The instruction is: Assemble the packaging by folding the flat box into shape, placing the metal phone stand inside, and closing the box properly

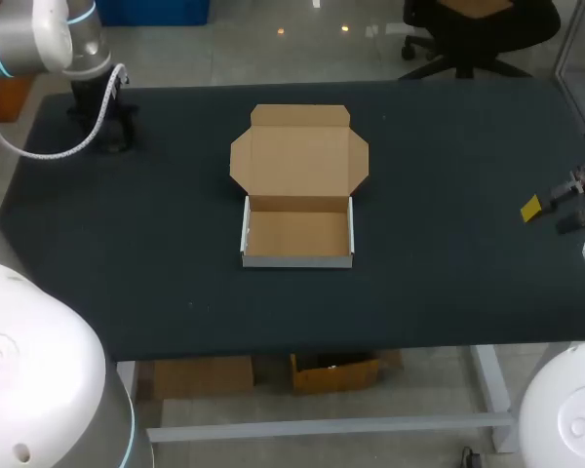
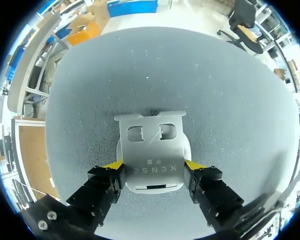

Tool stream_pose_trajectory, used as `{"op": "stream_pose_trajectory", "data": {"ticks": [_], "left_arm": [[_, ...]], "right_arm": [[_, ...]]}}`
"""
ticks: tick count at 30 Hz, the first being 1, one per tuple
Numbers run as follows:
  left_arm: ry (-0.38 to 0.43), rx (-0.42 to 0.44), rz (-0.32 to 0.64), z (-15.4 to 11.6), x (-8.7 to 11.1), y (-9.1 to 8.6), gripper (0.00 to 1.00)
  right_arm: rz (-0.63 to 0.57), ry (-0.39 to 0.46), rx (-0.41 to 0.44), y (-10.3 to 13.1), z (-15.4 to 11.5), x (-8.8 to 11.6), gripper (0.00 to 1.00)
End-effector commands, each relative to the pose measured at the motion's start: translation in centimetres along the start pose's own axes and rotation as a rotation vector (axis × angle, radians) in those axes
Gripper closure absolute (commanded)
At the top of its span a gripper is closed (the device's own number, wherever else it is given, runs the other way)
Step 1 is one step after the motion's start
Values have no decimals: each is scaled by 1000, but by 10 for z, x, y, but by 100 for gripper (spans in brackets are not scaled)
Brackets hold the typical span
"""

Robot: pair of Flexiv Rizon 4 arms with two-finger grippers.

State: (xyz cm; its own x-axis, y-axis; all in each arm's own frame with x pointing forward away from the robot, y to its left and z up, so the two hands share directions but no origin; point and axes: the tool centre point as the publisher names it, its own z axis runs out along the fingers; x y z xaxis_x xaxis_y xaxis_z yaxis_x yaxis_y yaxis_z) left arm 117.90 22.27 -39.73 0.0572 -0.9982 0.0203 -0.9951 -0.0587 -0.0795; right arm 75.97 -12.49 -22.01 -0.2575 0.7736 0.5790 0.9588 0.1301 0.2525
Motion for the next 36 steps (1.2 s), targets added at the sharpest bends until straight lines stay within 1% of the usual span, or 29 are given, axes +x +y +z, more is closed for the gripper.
{"op": "stream_pose_trajectory", "data": {"ticks": [1,17,22,36], "left_arm": [[-3,5,-1,-4,0,1,100],[-15,24,-10,-12,0,6,100],[-30,22,-3,-13,3,7,100],[-30,20,-3,-15,2,8,100]], "right_arm": [[0,3,3,0,-2,0,0],[0,3,3,0,-2,0,0],[0,3,3,0,-2,0,0],[0,3,3,0,-2,0,0]]}}
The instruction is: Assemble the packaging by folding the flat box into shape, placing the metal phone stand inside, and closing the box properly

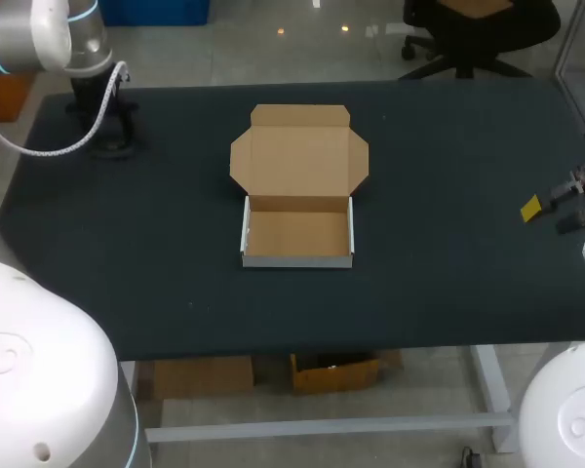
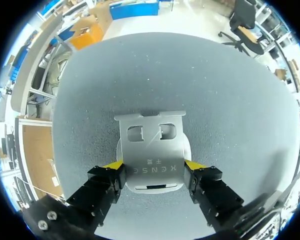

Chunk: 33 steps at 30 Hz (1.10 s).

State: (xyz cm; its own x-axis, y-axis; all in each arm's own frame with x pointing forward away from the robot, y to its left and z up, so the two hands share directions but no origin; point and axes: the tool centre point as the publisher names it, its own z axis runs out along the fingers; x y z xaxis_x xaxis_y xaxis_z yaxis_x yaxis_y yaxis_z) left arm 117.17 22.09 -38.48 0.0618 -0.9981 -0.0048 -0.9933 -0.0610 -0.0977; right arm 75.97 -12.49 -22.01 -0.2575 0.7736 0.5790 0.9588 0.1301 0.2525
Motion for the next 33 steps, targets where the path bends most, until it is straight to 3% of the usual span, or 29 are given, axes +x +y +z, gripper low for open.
{"op": "stream_pose_trajectory", "data": {"ticks": [1,33], "left_arm": [[-5,2,-1,-2,1,1,100],[-14,23,-3,-5,1,3,100]], "right_arm": [[0,3,3,0,-2,0,0],[0,3,3,0,-2,0,0]]}}
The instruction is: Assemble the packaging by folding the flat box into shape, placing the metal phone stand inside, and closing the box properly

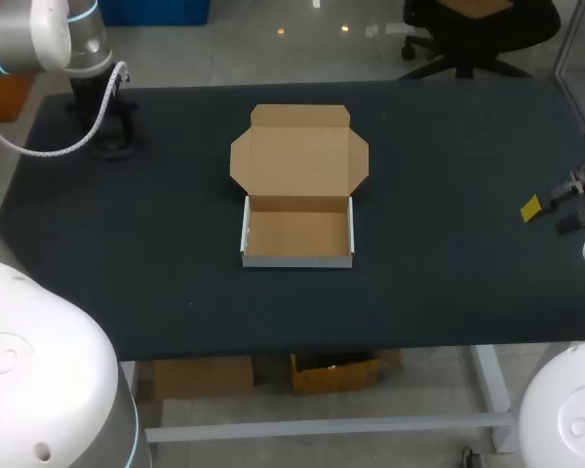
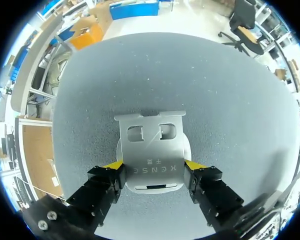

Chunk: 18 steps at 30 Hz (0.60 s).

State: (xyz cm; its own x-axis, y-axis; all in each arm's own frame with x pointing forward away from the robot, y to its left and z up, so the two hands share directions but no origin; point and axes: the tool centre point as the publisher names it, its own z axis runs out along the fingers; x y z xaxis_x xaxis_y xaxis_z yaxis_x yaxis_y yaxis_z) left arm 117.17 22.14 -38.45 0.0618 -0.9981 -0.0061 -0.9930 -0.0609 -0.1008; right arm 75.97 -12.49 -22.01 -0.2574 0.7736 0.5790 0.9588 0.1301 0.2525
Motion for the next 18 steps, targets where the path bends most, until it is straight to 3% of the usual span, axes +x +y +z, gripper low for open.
{"op": "stream_pose_trajectory", "data": {"ticks": [1,16,18], "left_arm": [[-9,26,-3,-6,2,4,100],[25,104,35,-33,12,31,100],[26,100,47,-36,15,34,100]], "right_arm": [[0,3,3,0,-2,0,0],[0,3,3,0,-2,0,0],[-65,1,5,1,-2,1,0]]}}
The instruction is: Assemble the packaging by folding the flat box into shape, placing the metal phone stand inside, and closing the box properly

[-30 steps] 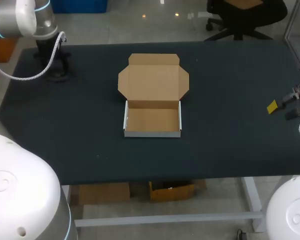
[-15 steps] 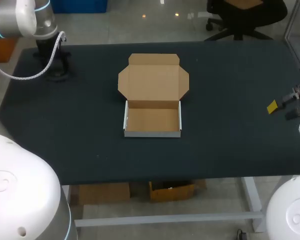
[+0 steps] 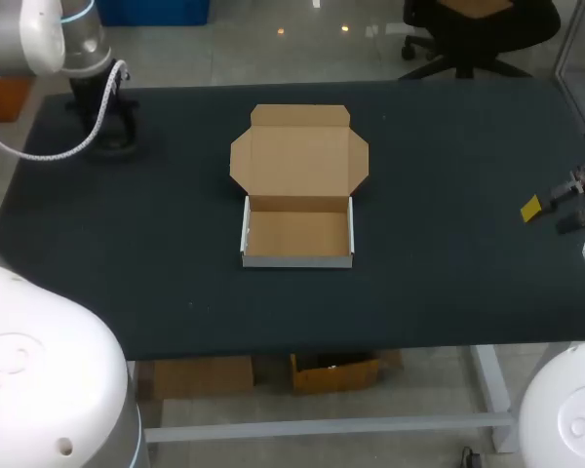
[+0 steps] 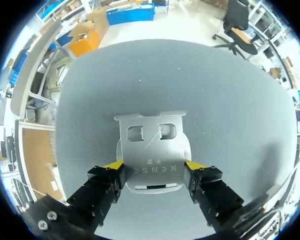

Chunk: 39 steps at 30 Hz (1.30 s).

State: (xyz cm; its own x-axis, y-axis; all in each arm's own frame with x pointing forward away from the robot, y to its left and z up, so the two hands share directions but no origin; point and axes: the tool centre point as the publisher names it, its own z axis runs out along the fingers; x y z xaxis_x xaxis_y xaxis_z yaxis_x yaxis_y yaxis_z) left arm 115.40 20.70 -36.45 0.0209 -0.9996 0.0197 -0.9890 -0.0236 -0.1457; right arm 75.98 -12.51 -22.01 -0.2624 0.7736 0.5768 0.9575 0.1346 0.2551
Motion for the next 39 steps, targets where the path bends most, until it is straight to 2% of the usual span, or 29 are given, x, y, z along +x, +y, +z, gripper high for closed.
{"op": "stream_pose_trajectory", "data": {"ticks": [1,5,8,11,14,21,36,39], "left_arm": [[-4,54,14,-17,4,19,100],[-4,55,50,-26,11,26,100],[-3,60,78,-31,15,31,100],[-7,63,89,-34,18,35,100],[-8,65,98,-36,20,39,100],[-5,47,143,-40,23,48,100],[-5,47,143,-40,23,48,100],[-5,51,139,-41,24,48,100]], "right_arm": [[-92,6,2,2,-2,1,0],[-231,-1,-2,6,-2,3,0],[-311,-38,1,7,-3,4,0],[-375,-28,-11,5,-7,4,0],[-446,-9,15,0,-10,4,0],[-446,-9,15,0,-10,4,0],[-446,-9,15,0,-10,4,0],[-570,-23,-9,7,-2,13,0]]}}
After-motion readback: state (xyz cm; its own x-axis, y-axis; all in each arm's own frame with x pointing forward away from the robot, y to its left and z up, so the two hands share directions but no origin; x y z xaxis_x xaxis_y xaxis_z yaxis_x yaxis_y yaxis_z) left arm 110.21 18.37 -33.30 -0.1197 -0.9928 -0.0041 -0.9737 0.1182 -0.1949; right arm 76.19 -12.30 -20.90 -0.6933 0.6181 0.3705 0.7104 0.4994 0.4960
